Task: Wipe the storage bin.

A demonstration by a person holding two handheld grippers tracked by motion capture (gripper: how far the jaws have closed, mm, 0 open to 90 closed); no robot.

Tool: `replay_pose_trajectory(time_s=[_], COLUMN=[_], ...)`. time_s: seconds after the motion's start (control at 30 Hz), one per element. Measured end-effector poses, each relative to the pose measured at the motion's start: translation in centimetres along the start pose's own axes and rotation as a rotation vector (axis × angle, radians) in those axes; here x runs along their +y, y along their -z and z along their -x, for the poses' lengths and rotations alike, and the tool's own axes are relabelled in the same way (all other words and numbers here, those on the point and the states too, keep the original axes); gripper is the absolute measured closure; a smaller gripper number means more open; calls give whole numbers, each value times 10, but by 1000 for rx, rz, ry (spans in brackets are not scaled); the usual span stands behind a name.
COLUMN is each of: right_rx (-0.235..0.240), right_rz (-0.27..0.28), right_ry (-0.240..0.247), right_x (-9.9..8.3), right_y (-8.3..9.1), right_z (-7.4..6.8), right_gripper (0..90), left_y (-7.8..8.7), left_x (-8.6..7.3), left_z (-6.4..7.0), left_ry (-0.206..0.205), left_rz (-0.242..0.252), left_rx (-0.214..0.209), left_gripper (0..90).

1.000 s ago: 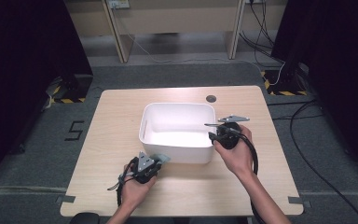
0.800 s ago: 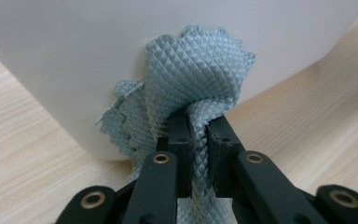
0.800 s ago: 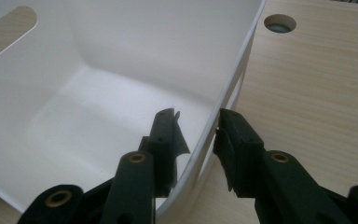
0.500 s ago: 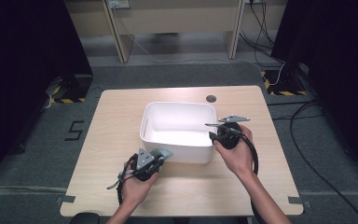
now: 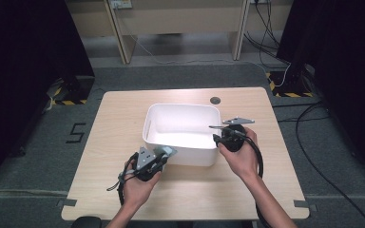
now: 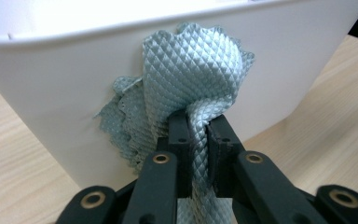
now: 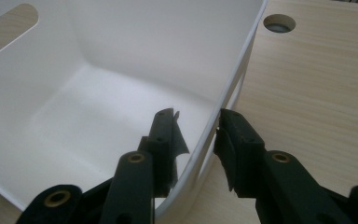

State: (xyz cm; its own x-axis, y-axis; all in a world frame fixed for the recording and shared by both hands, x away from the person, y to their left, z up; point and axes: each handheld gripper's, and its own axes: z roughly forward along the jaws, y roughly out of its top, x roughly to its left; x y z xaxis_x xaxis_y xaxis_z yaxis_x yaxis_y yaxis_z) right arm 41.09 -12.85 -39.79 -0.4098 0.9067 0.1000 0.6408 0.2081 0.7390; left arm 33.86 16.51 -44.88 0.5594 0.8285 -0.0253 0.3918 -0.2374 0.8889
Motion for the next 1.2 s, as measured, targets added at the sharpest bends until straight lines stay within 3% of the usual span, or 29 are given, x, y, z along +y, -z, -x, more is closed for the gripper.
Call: replay_pose_trajectory(time_s=[0.23, 0.63, 1.2], right_rx=[0, -2, -4], right_rz=[1, 2, 4], right_ry=[0, 3, 2], right_x=[0, 0, 0], right_y=[-1, -1, -1], right_z=[-1, -1, -2], right_gripper=[673, 672, 670], left_y=[3, 2, -2], left_x=[8, 10, 10], left_z=[0, 1, 8], left_ry=[-2, 6, -15], left_rz=[16, 16, 13], left_rx=[5, 10, 7], left_gripper=[821, 820, 820])
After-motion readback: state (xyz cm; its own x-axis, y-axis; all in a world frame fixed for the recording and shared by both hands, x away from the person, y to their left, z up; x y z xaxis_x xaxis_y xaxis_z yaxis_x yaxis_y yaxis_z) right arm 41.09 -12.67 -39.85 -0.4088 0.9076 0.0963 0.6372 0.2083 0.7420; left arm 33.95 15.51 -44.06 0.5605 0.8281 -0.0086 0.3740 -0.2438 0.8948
